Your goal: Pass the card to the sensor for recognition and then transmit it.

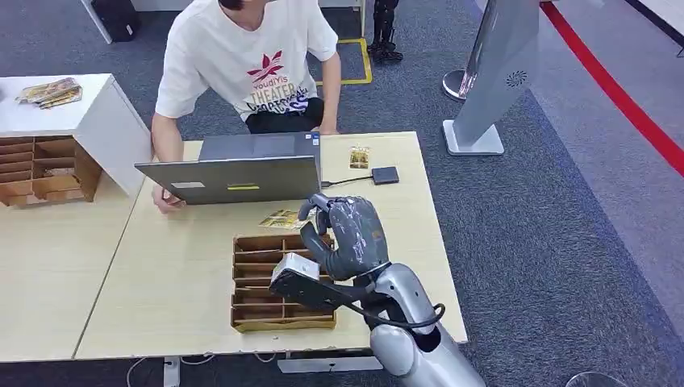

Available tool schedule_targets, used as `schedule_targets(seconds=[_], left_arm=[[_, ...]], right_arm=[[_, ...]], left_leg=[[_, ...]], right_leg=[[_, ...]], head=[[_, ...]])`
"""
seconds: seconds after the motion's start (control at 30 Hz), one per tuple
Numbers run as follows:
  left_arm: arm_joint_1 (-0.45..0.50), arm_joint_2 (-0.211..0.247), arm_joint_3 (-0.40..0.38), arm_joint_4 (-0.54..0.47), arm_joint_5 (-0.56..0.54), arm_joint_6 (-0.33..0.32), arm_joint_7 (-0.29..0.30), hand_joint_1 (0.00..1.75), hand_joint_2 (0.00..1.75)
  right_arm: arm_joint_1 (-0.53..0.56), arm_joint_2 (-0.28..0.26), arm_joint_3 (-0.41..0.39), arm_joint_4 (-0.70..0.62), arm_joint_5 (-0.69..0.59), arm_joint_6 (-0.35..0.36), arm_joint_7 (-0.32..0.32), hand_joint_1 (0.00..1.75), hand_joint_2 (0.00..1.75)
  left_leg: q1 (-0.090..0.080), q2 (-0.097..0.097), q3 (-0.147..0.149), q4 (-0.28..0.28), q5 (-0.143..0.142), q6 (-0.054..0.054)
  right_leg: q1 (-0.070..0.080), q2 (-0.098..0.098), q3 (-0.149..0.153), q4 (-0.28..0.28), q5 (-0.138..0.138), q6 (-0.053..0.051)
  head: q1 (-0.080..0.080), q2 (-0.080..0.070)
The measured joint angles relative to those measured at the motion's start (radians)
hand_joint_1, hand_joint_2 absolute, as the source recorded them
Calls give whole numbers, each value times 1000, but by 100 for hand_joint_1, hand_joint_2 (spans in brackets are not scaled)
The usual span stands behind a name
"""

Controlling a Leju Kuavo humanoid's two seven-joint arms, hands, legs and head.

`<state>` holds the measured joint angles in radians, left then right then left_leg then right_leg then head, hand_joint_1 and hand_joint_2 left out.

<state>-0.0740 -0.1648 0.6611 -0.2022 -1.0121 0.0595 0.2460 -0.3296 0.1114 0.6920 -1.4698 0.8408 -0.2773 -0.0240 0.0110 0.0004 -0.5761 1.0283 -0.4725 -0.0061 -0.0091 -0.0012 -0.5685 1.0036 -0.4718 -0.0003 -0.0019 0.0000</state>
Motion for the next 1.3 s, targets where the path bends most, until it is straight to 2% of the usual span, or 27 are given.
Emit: schedule_targets(seconds=[0.3,0.63,0.97,1.3], left_arm=[[-1,0,0,0,-17,-6,3,0,0],[-20,0,0,0,-54,-19,24,0,0],[-45,-5,-19,0,-95,-35,52,0,0],[-61,-10,-50,0,-126,-50,68,0,0]], right_arm=[[-33,0,0,-2,-3,10,-3,173,175],[-153,35,1,40,-19,67,17,175,175],[-326,100,0,193,3,103,71,175,175],[-464,149,-10,381,85,112,132,175,175]], left_leg=[[0,0,0,0,0,0],[0,0,0,0,1,-1],[0,0,0,0,3,-2],[0,0,0,0,3,-2]], right_leg=[[0,0,0,0,0,0],[0,0,0,0,1,-1],[0,0,0,0,2,-2],[0,0,0,1,3,-2]], head=[[0,0],[0,0],[0,0],[0,0]])
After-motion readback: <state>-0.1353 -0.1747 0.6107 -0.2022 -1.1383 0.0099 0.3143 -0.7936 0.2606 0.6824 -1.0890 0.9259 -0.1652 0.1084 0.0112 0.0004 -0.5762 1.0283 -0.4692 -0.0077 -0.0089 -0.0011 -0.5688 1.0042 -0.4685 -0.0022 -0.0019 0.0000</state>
